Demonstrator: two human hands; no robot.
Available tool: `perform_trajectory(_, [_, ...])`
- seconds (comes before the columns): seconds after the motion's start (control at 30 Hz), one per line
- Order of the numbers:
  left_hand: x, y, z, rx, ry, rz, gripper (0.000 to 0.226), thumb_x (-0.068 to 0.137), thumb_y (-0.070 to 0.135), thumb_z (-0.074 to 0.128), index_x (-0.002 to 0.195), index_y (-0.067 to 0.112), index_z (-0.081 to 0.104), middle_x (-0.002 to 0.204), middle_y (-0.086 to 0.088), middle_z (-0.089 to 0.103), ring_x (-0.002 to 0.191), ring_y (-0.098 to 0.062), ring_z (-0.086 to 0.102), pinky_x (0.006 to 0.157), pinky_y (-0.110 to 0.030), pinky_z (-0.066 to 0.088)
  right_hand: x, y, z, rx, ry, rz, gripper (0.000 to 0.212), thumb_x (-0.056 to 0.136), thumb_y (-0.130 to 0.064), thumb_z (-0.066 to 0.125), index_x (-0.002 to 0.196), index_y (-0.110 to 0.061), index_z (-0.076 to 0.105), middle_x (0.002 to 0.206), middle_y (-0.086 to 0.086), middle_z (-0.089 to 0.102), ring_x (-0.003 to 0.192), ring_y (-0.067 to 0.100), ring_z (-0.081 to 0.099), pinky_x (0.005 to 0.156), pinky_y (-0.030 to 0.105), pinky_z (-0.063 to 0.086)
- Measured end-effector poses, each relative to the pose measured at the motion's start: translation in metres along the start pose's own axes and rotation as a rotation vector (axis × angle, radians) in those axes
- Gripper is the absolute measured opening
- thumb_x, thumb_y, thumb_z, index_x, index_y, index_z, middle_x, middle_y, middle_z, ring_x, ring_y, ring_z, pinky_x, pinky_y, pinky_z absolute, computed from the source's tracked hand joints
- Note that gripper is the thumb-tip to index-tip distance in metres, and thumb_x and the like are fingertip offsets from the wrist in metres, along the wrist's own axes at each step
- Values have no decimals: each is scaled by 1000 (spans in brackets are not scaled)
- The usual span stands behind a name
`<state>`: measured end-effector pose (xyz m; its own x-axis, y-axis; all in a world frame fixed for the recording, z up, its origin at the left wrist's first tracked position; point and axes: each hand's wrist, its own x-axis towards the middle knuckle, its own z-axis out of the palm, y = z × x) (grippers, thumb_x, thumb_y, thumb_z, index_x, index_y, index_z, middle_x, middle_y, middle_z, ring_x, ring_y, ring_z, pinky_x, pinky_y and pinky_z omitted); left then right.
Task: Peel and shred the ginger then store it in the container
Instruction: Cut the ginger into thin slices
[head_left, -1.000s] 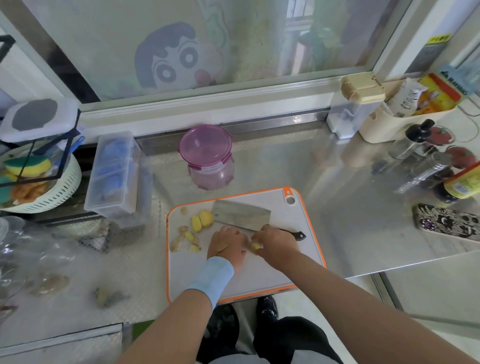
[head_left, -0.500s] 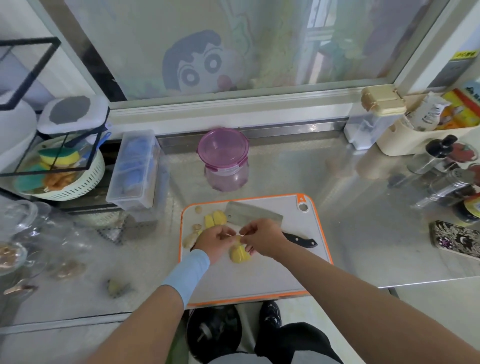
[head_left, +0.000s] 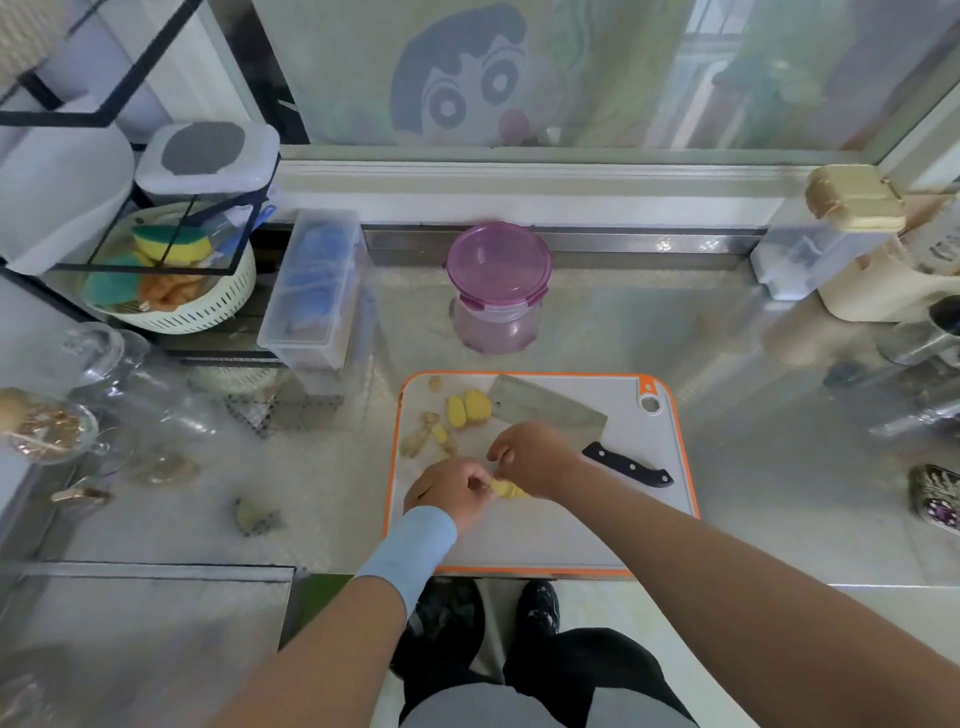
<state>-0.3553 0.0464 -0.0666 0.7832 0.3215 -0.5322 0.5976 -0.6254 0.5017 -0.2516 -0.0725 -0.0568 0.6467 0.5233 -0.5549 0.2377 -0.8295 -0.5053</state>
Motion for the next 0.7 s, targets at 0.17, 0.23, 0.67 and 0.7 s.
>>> perform_trajectory(0.17, [1,-9,5,15,25,41,12,87,32,59,95,40,62,99,19,61,91,-8,59,81,-28,50,-1,-1,6,-174,30,-50,28,88,-30,71,116,-27,69,108,-8,70,104,13,62,74,23,42])
perform_trajectory(0.23, [0,-10,7,-3,33,56,15,87,33,59,99,42,59,102,19,60,92,-7,59,83,-27,49,-2,0,5,-190,58,-67,29,88,-31,69,117,-28,68,109,-7,69,107,16,61,78,27,46])
perform_trajectory(0.67, [0,-11,8,176,53,349,27,90,14,56,109,31,63,110,15,52,100,-8,50,84,-24,45,-24,33,-2,-284,-24,-86,64,86,-35,70,145,-30,46,134,-3,45,119,23,54,95,34,47])
perform_trajectory(0.7, [0,-11,8,186,48,349,26,90,15,56,109,31,63,109,14,52,99,-8,51,83,-24,45,-24,34,1,-282,-13,-94,64,85,-35,71,144,-30,47,134,-3,45,118,24,55,94,34,47])
